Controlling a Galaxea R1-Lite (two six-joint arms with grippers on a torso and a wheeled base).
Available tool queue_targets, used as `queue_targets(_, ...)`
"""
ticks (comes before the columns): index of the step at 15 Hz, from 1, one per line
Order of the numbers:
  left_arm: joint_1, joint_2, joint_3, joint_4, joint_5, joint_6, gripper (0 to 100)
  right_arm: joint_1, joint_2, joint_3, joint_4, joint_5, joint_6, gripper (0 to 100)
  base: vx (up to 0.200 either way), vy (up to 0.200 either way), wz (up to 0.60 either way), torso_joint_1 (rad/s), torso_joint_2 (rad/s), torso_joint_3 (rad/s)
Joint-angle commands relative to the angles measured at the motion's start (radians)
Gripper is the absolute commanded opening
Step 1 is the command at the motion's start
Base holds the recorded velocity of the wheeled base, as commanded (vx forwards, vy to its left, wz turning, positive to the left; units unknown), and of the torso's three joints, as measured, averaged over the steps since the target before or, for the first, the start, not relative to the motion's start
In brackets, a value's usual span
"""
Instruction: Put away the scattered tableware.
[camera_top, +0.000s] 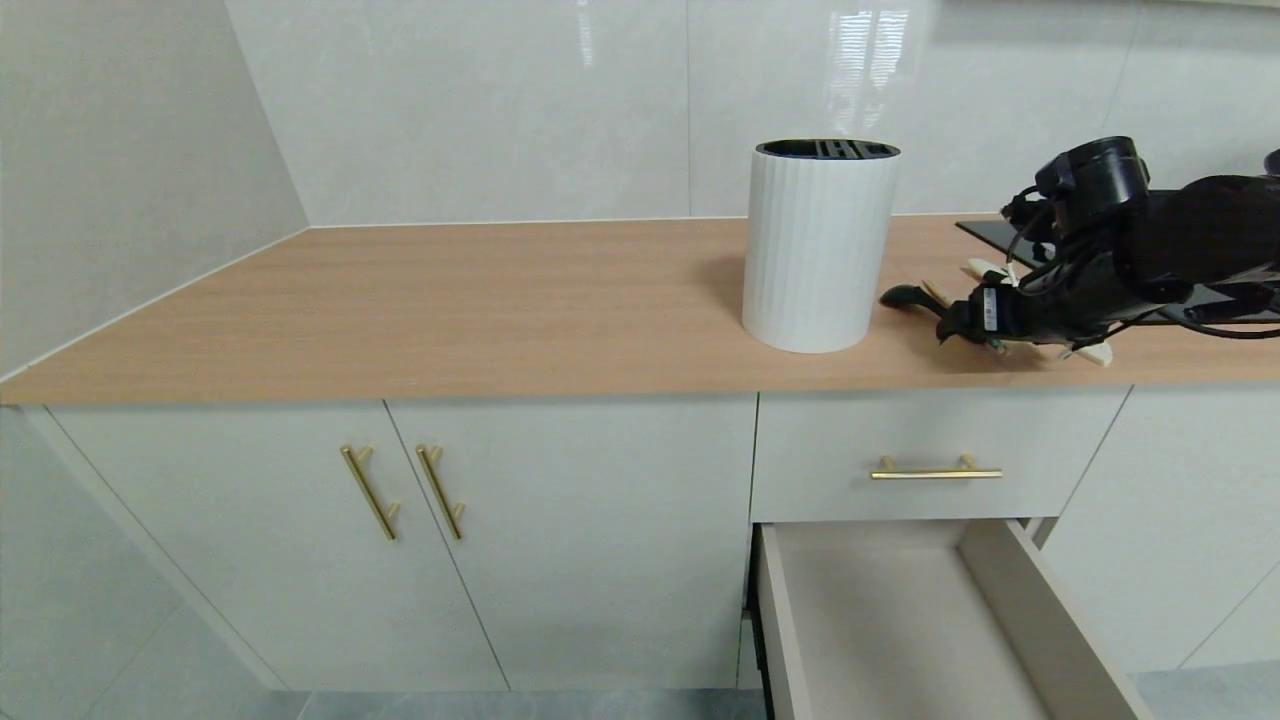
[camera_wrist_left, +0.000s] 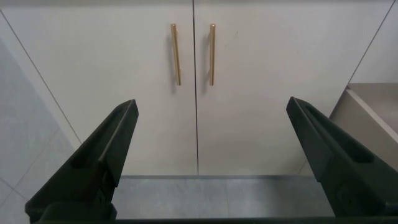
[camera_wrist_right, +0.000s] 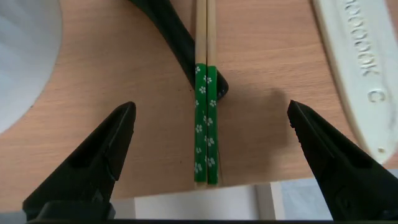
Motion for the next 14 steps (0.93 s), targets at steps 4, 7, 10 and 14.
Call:
queue_targets(4, 0.000, 0.002, 0.000, -0.001, 0.000, 0.000, 100, 0.001, 0.019, -0.011, 0.000, -0.001, 0.007, 0, 0.000, 0.000, 0.00, 0.000, 0.00, 0.000)
queue_targets(7, 0.000, 0.002, 0.000, -0.001, 0.000, 0.000, 100, 0.001, 0.018, -0.009, 0.003, -0.001, 0.005, 0, 0.000, 0.000, 0.00, 0.000, 0.00, 0.000)
queue_targets(10, 0.000, 0.002, 0.000, -0.001, 0.000, 0.000, 100, 0.001, 0.015, -0.009, 0.004, -0.002, 0.005, 0, 0.000, 0.000, 0.00, 0.000, 0.00, 0.000)
queue_targets(14, 0.000, 0.002, 0.000, -0.001, 0.000, 0.000, 100, -0.001, -0.008, -0.008, 0.004, -0.005, 0.010, 0, 0.000, 0.000, 0.00, 0.000, 0.00, 0.000)
